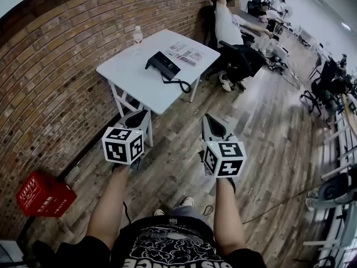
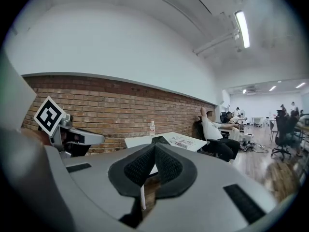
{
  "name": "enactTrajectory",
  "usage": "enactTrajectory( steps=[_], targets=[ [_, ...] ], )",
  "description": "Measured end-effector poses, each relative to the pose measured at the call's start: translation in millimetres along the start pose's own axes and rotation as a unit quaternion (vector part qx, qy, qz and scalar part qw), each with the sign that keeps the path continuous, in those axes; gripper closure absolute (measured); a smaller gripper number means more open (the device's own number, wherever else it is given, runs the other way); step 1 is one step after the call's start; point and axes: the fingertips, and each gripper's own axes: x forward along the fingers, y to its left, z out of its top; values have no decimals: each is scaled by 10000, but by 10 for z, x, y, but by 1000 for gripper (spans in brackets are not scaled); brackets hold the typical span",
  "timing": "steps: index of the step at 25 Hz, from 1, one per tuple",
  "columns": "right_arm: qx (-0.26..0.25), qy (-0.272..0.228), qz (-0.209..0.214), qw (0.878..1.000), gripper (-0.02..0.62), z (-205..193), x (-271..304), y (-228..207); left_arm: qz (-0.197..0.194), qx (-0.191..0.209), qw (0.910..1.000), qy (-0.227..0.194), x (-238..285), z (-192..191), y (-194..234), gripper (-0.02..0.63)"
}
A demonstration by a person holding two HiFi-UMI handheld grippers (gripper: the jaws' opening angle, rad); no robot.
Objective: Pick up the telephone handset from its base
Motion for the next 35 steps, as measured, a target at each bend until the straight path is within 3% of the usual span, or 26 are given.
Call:
enactTrajectory(
  steps=[12, 35],
  targets=[
    [159, 0, 96, 9998, 595, -71, 487, -433, -125, -202, 9997, -2, 709, 74, 19, 553],
    [132, -2, 1087, 9940, 595, 201, 1851, -1753, 537, -568, 9969, 7, 2406, 455, 56, 457]
  ],
)
